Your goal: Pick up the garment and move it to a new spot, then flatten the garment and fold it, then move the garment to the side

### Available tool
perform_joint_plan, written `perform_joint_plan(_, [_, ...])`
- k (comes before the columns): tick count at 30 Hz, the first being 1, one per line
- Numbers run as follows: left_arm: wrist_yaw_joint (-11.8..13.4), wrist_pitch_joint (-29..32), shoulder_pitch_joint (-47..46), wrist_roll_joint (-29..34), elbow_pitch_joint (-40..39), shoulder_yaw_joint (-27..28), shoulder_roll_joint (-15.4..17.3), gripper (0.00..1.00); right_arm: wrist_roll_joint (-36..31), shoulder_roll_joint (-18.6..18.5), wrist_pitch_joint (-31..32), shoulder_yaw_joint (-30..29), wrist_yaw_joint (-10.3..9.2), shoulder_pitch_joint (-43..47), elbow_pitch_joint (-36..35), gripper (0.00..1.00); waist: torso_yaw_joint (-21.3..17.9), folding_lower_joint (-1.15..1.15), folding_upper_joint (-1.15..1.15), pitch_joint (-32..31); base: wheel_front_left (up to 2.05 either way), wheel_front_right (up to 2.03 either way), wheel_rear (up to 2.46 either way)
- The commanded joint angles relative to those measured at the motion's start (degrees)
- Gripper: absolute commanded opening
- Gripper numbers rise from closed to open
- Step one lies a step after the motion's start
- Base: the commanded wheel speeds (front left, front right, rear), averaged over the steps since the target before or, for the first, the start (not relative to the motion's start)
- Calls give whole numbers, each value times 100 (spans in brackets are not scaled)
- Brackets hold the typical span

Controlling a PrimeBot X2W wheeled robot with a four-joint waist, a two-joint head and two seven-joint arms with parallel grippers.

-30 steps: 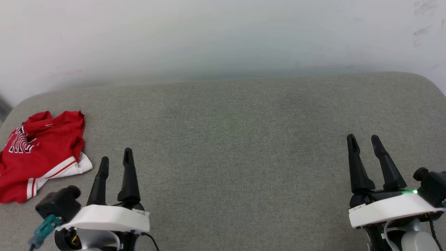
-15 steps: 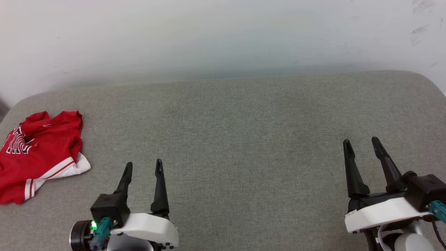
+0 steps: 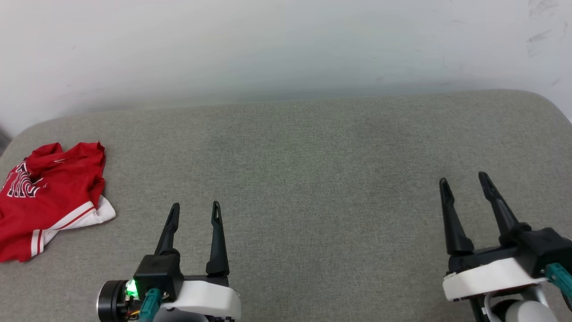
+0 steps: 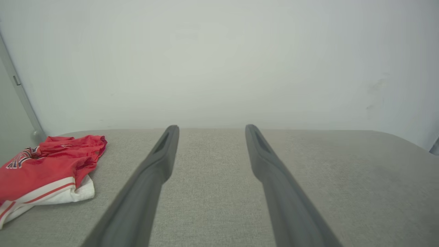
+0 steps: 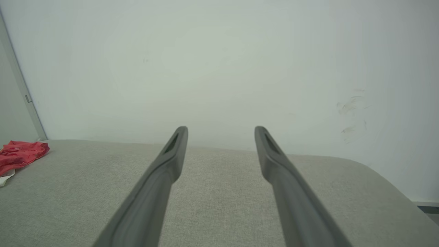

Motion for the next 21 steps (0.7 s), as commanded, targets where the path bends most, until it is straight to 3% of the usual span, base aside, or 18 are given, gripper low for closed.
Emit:
perform_joint_plan(1, [-86, -64, 56, 76, -91, 102, -11, 100, 50, -1, -68, -75, -1, 37, -48, 100, 0, 0, 0, 3, 0, 0, 0])
perform_joint_plan(9, [-862, -161, 381, 252, -171, 719, -404, 100, 645, -1, -164, -273, -1, 96, 171, 100, -5, 0, 0, 18, 0, 0, 0])
perform_joint_plan(21, [-2327, -294, 789, 827, 127, 1846, -1182, 100, 363, 1, -303, -121, -1, 114, 339, 100, -53, -1, 0, 46, 0, 0, 0])
